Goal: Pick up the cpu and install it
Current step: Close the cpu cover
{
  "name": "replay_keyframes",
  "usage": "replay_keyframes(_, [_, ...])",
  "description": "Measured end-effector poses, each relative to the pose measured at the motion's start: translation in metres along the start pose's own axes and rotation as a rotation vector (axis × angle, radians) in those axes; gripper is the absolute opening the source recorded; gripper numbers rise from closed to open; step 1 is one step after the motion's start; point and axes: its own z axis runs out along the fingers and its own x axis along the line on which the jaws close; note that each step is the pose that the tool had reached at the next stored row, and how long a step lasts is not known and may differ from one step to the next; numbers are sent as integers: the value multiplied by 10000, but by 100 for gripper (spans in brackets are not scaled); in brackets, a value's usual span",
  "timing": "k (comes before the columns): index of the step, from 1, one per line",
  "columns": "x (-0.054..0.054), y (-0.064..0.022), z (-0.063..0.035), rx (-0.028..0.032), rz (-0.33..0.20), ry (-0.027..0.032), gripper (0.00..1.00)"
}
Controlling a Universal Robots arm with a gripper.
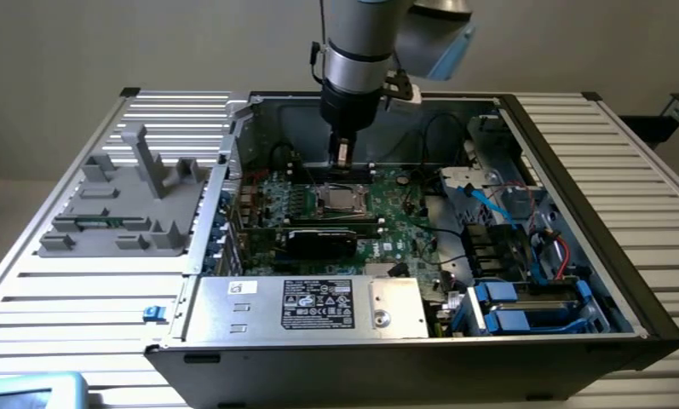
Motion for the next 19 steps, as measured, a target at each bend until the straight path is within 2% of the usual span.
replay_keyframes(3, [-16, -122, 65, 1, -1, -2, 11])
replay_keyframes(6, [-26, -184, 126, -3, 0, -2, 11])
replay_keyframes(19, [-45, -162, 360, -19, -1, -7, 11])
